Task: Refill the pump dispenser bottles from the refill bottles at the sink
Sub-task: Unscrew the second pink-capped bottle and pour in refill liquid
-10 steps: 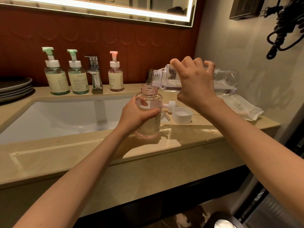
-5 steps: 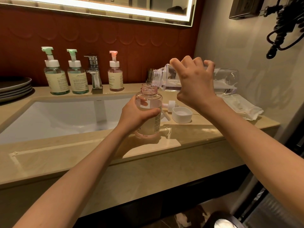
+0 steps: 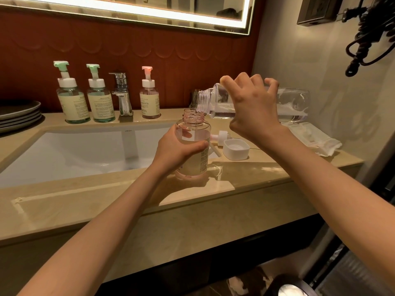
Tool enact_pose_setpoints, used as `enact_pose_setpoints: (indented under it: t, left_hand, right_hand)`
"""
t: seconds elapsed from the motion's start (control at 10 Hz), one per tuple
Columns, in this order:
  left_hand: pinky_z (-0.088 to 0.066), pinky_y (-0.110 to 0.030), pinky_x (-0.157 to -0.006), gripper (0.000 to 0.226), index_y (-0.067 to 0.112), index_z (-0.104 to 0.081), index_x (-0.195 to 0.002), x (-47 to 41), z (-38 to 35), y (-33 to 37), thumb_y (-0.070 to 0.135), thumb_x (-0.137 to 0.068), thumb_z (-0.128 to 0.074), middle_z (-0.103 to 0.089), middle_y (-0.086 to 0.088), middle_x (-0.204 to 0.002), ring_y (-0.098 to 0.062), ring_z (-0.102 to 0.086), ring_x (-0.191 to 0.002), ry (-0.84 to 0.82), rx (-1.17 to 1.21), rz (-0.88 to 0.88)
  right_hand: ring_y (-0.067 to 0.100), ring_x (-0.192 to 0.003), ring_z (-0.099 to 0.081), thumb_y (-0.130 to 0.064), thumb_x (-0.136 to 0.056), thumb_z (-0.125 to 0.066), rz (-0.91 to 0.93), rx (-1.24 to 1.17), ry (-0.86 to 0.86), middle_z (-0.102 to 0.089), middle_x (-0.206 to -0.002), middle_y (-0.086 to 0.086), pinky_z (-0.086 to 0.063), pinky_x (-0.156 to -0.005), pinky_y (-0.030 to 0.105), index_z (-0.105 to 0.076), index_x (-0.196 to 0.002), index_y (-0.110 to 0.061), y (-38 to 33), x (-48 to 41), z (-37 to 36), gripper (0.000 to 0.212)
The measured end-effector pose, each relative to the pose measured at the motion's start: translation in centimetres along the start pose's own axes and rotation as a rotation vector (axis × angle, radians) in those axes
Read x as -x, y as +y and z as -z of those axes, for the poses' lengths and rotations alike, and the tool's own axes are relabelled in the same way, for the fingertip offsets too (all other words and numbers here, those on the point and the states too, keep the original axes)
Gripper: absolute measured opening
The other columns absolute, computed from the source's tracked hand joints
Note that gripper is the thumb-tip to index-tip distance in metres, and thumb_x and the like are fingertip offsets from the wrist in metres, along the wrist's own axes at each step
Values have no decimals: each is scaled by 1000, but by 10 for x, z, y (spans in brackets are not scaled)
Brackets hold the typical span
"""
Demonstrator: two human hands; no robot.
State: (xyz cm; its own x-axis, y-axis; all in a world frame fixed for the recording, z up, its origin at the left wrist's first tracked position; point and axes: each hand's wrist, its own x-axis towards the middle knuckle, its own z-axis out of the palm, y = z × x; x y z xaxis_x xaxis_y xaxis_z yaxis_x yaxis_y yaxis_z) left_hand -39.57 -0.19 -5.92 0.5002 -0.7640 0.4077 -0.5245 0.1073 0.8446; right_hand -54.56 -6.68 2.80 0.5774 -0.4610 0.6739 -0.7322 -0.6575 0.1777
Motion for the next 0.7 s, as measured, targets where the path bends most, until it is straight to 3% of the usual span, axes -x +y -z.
enact_pose_setpoints:
  t: [0.4, 0.7]
  left_hand:
    - [-44, -29, -87, 76, 14, -43, -134, 0, 0, -1, 36, -70, -77, -55, -3, -126, -17, -50, -110, 0, 9, 1]
    - [-46, -30, -86, 76, 17, -45, -130, 0, 0, -1, 41, -67, -79, -54, 5, -115, -15, -51, -106, -9, 21, -4]
  right_hand:
    - [27, -119, -37, -7, -76, -64, 2, 6, -9, -43, -128, 8, -24, -103, 46, -33, -137, -24, 0, 0, 2, 70]
    - [28, -117, -39, -4, -74, -64, 4, 4, 6, -44, -125, 8, -24, -102, 47, -35, -136, -24, 0, 0, 1, 71]
